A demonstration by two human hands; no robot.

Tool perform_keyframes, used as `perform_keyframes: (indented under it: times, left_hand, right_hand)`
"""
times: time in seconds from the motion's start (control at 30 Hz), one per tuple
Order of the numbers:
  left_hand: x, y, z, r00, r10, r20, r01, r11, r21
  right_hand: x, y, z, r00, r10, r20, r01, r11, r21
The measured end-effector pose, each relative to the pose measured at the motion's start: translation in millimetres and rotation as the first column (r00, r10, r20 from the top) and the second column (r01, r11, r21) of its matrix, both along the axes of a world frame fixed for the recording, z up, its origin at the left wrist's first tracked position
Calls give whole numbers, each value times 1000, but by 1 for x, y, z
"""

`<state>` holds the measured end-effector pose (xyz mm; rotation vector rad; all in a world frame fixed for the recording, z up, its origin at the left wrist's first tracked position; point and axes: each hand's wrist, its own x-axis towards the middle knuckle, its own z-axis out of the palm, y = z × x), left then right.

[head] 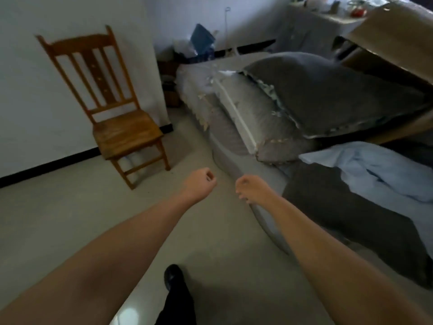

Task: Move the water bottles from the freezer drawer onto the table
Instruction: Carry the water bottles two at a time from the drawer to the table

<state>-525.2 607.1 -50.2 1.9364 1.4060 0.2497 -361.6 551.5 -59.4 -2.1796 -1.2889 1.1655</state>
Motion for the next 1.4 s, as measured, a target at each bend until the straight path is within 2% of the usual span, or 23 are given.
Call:
perform_keyframes:
  times: [0.13, 0.27, 0.47, 0.63, 0.77, 1.03, 1.2, 1.4]
  left_hand:
    - [-88, 53, -9, 982, 189, 26, -189, 982, -6]
    - [-172, 102, -9, 949, 311, 45, -310, 950, -21]
    - [-297, 166, 6, 843, 534, 59, -535, 845, 11]
    - [-379, 188, 0, 721, 692, 48, -691, 722, -36]
    - [-432, 207, -11, 625, 780, 25, -779, 626, -49]
    - [-511, 305, -17, 461, 887, 24, -887, 461, -26]
    - [-558, 373, -3, 316, 949, 18, -949, 316, 1]
    - [-615, 390, -9, 107, 993, 55, -992, 110, -56]
  right_hand:
    - [-77, 80, -5, 982, 190, -10, -190, 982, 19]
    - [-154, 162, -4, 956, 293, -15, -293, 956, 6]
    - [-288, 253, 17, 875, 484, 15, -484, 874, 46]
    - [-372, 308, 17, 766, 643, -19, -642, 766, 40]
    - [-425, 349, 9, 716, 697, -46, -696, 717, 21]
    - [-525, 477, 3, 511, 859, -33, -858, 512, 40]
    - [-599, 559, 12, 415, 910, 0, -909, 415, 46]
    - [-684, 586, 11, 232, 972, -33, -971, 234, 46]
